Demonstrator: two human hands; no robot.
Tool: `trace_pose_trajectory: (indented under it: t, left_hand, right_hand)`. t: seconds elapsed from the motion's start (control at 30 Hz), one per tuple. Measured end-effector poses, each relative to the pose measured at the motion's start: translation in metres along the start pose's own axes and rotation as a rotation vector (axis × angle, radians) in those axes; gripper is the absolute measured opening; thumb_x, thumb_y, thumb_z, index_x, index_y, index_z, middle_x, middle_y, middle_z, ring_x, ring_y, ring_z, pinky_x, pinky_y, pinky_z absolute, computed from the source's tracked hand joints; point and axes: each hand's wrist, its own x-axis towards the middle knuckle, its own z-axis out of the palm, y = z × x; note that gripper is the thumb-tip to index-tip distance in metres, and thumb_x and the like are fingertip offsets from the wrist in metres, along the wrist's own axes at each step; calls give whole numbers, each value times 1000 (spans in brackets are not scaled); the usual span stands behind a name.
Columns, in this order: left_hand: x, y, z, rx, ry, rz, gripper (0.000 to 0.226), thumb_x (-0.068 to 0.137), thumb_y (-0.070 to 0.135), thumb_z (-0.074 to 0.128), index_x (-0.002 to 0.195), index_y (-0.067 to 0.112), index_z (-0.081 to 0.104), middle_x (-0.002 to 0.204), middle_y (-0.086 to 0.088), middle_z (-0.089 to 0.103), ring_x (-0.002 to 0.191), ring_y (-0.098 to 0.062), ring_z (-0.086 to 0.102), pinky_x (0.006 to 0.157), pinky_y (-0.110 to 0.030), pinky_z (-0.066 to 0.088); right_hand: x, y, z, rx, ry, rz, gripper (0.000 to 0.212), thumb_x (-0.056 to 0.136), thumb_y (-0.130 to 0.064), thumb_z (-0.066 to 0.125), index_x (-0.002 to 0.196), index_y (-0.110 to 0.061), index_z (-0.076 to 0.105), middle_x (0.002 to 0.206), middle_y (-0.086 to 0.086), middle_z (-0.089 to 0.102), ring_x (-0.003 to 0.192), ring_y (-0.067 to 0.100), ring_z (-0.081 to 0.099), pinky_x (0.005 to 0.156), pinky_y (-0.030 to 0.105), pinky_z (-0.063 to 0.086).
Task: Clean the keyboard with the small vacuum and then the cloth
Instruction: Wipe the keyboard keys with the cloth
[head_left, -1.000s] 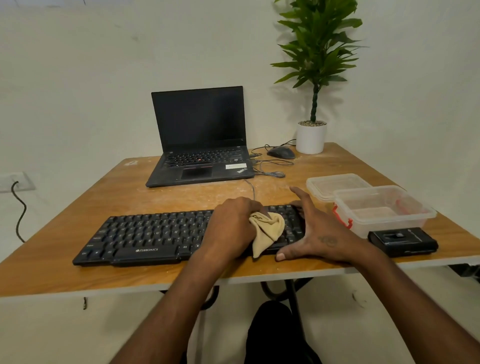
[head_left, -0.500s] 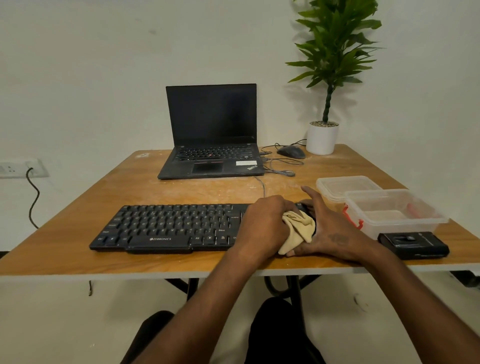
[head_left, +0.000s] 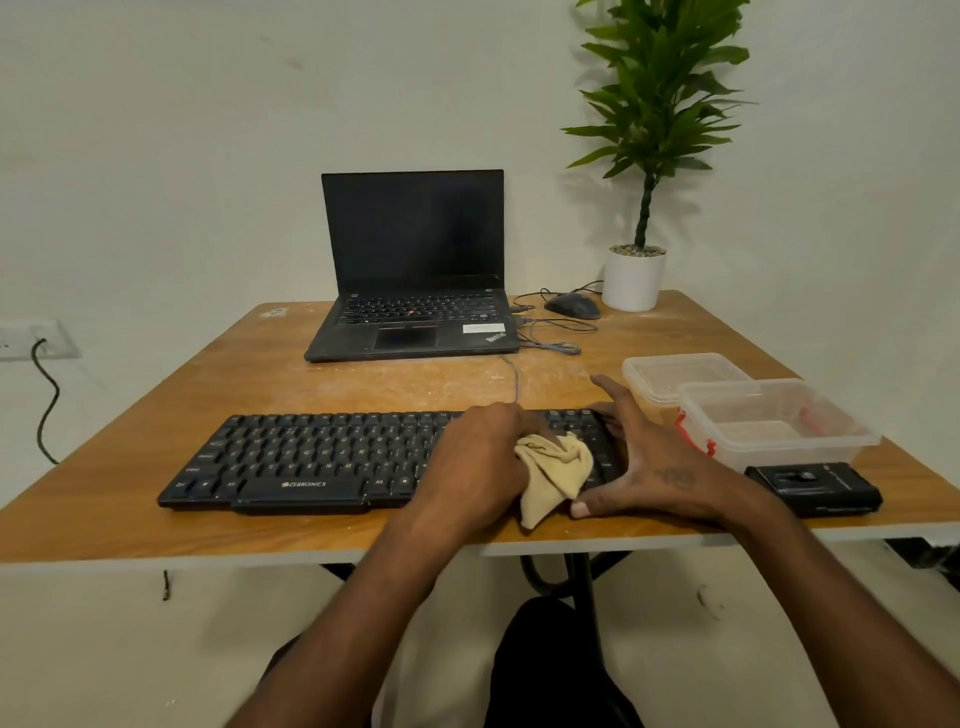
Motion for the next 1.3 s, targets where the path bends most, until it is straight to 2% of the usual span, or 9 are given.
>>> trace_pose_trajectory:
  t: [0.1,0.2,0.5,0.6,0.8,0.9,1.03,1.17,1.3]
  left_hand:
    - [-4,-2,0,-2,6,-18,40,88,8,73,110,41,79,110,13,76,97,-8,67,79,-31,60]
    - [-4,7,1,-16,14,-2,39,89,8,72,110,41,79,114,13,75,102,-9,67,78,-24,54]
    - [2,40,13,-141,-51,50,28,88,18,75,109,36,81,103,8,79,93,-12,70,81,-37,59]
    - [0,27,5,-40,-51,46,34,86,11,75,109,36,81,105,9,78,96,-12,69,82,-40,60]
    - [-6,3,-15,36,-77,-10,34,91,10,73,106,39,81,110,14,77,99,-7,67,81,-30,57]
    - [-6,18,-7,-37,-77,16,33,89,9,73,106,36,82,109,11,78,99,-8,68,86,-36,59]
    - [1,41,7,-104,-50,61,27,89,15,71,107,32,82,102,5,80,93,-13,71,82,-36,58]
    - [3,36,7,-70,-58,59,31,87,12,72,106,34,81,102,6,79,92,-13,71,81,-40,60]
    - [-2,12,-7,34,-32,1,38,87,6,70,105,38,81,107,11,78,97,-10,68,80,-37,60]
  right_hand:
    - [-1,3,-3,24,-62,-4,139,52,-61,93,148,-60,-7,165,-9,20,150,20,24,122,47,26]
    - [0,2,-4,37,-66,5,140,49,-61,94,148,-60,-5,164,-10,20,150,18,25,122,45,26]
    - [1,7,-2,-28,-30,-39,139,51,-66,91,152,-52,-4,161,-5,33,145,15,36,121,42,30]
    - [0,6,-2,4,-34,-18,145,46,-59,95,152,-51,-3,161,-9,29,146,14,32,121,37,27]
    - [-2,5,-3,63,-36,-5,140,50,-58,95,152,-54,-2,163,-10,24,148,15,28,120,41,30]
    - [-1,5,-2,55,-35,-11,142,50,-53,97,153,-50,-1,162,-10,26,147,13,29,119,33,28]
    - [1,8,-2,9,-27,-43,138,57,-50,95,156,-40,0,161,-6,29,147,13,31,116,25,27]
    - [2,9,-1,23,-33,-42,139,54,-52,95,155,-44,0,161,-6,29,147,13,31,117,28,29]
    - [-1,6,-2,66,-32,-23,141,48,-58,96,151,-53,0,163,-9,25,147,15,29,119,38,31]
